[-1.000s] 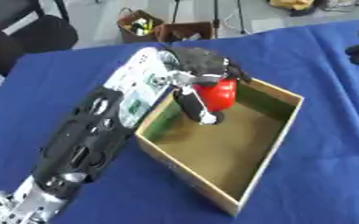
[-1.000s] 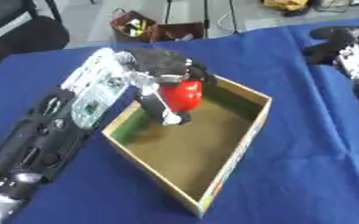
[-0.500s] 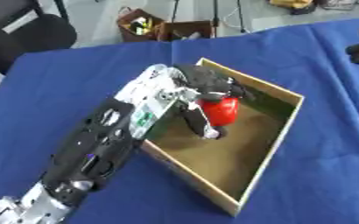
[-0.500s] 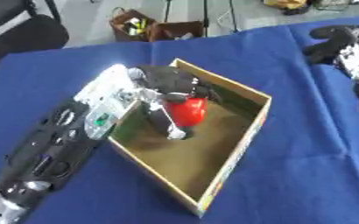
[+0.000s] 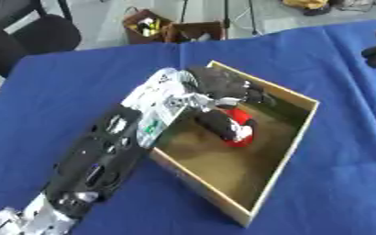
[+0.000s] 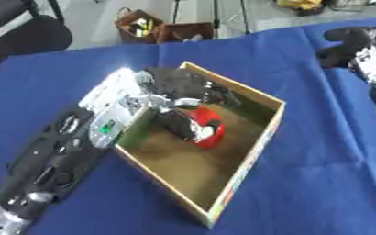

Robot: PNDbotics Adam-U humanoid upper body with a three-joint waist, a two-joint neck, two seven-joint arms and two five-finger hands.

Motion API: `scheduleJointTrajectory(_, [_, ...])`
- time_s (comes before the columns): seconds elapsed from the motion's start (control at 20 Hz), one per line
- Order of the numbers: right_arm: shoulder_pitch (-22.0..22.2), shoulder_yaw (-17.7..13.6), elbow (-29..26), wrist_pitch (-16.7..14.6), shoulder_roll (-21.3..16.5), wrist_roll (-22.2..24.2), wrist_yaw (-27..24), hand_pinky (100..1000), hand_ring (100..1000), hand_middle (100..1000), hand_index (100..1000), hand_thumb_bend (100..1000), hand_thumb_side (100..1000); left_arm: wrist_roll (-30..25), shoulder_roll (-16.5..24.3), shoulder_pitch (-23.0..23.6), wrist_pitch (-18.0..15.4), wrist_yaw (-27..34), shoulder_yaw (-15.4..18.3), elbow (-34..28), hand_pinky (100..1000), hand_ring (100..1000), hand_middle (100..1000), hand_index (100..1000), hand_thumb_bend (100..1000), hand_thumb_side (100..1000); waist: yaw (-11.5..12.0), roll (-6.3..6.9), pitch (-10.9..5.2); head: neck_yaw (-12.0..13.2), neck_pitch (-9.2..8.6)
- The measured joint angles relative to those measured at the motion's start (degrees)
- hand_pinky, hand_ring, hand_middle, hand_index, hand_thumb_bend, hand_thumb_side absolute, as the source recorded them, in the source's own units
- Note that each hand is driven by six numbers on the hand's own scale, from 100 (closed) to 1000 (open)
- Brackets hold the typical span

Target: Pick up objects on the table and place them in the box.

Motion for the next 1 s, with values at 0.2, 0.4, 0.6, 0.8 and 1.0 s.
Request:
scheduleJointTrajectory(0.2, [-0.01,0.00,0.00,0.03,0.21,0.06,0.00,782,747,495,765,100,779,1.87,0.01,0.22,-0.32,-0.11,1.05,-1.44,794,875,849,1000,100,954,0.19,-0.11,0.00,-0.03,0.00])
scheduleJointTrajectory(0.4, [0.00,-0.01,0.00,0.04,0.21,0.06,0.00,782,748,495,765,100,778,4.62,0.09,0.70,1.56,0.43,3.77,-5.40,506,719,768,941,100,813,0.80,-0.30,0.00,-0.38,0.01])
scheduleJointTrajectory(0.6, [0.02,-0.27,0.00,-0.02,0.22,-0.15,0.00,782,748,496,765,100,778,8.02,0.28,3.34,4.65,3.13,8.72,-10.79,429,665,751,904,100,873,2.24,-1.07,-0.01,-1.51,0.02])
scheduleJointTrajectory(0.8, [0.03,-0.70,-0.01,-0.11,0.22,-0.63,0.00,782,748,496,765,100,779,11.43,-0.05,7.29,8.02,6.44,14.24,-16.32,391,622,725,873,100,875,3.23,-1.64,-0.01,-2.69,0.05])
scheduleJointTrajectory(1.0, [-0.01,-0.77,-0.01,-0.24,0.22,-1.03,0.00,782,748,496,765,100,781,14.92,-0.56,11.00,11.51,9.91,19.94,-21.96,351,588,700,859,100,875,3.87,-2.39,-0.01,-3.30,0.05])
